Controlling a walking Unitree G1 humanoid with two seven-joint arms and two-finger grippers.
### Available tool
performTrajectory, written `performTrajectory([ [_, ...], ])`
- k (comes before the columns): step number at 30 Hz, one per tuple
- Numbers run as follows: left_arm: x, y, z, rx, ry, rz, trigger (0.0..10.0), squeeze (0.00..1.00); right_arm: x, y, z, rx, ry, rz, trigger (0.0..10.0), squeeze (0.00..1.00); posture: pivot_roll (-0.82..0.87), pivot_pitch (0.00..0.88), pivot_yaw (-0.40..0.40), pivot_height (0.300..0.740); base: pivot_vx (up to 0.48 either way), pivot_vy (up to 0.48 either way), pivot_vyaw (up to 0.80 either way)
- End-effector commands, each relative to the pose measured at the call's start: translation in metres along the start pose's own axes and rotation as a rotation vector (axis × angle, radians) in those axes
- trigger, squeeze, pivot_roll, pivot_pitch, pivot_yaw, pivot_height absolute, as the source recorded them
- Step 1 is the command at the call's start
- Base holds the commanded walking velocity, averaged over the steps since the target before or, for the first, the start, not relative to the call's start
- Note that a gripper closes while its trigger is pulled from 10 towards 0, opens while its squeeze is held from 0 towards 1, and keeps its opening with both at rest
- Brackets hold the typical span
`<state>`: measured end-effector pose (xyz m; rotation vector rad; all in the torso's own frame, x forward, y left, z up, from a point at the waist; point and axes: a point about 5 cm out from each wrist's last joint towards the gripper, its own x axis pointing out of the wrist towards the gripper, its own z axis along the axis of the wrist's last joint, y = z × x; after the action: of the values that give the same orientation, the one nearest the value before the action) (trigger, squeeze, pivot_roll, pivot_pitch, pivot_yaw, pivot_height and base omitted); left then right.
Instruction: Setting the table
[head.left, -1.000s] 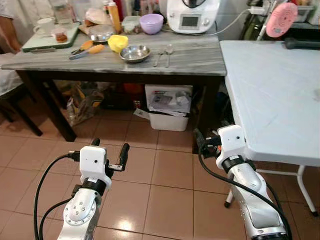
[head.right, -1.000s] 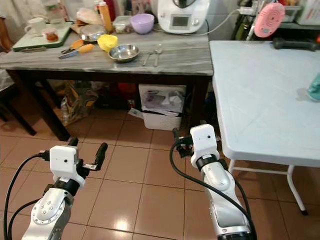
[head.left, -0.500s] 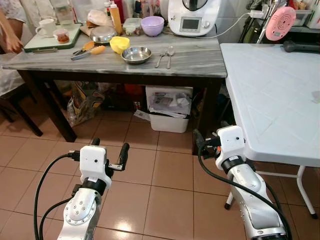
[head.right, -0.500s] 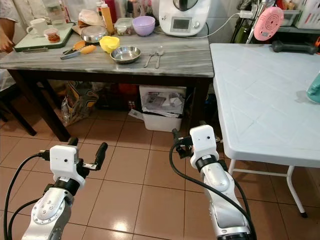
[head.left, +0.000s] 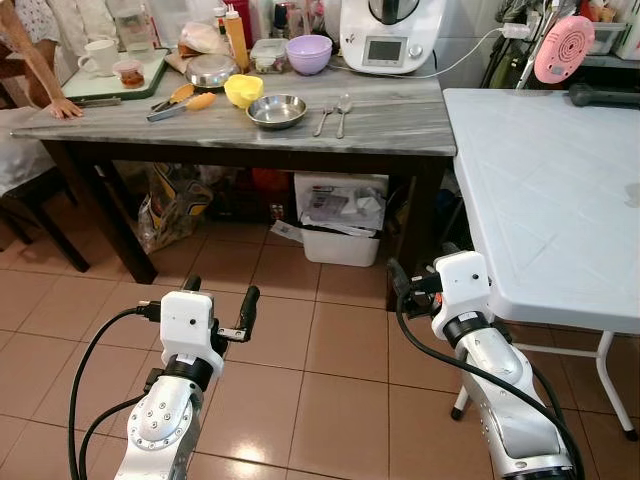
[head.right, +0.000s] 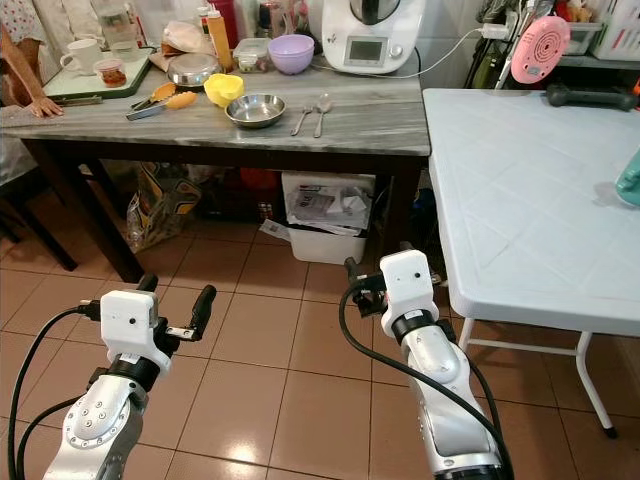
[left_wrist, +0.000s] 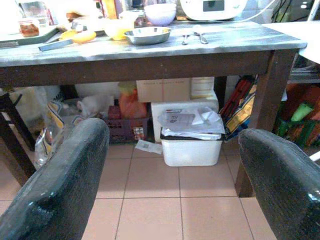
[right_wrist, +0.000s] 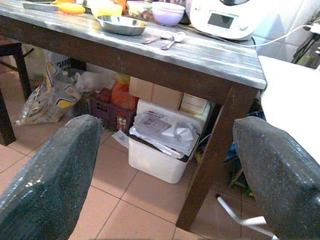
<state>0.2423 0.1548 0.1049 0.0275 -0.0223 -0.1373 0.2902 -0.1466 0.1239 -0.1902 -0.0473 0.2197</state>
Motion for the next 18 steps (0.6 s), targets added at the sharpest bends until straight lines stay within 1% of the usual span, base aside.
performTrajectory([
  [1, 0.0005, 0.0002, -0.0001, 0.005, 0.006, -0.001, 10.0, 0.0, 0.0006, 0.0003, 0.0024, -0.005, -0.013, 0.006, 10.0, 0.0, -0.17, 0.039, 0.063, 0.74, 0.0, 0.0, 0.0],
  [7, -0.0001, 0.0004, -0.0006, -0.009, 0.005, 0.003, 10.0, 0.0, 0.0005, 0.0002, 0.0025, -0.007, -0.014, 0.008, 10.0, 0.0, -0.17, 0.038, 0.06, 0.74, 0.0, 0.0, 0.0],
  [10, -0.0004, 0.0007, 0.0002, 0.005, 0.001, 0.002, 10.0, 0.0, 0.0011, -0.0005, 0.0026, -0.009, -0.014, 0.009, 10.0, 0.0, -0.16, 0.038, 0.06, 0.74, 0.0, 0.0, 0.0],
  [18, -0.0001, 0.0008, -0.0001, 0.011, 0.003, -0.006, 10.0, 0.0, 0.0016, 0.0004, 0.0029, -0.01, -0.016, 0.01, 10.0, 0.0, -0.16, 0.037, 0.062, 0.74, 0.0, 0.0, 0.0],
])
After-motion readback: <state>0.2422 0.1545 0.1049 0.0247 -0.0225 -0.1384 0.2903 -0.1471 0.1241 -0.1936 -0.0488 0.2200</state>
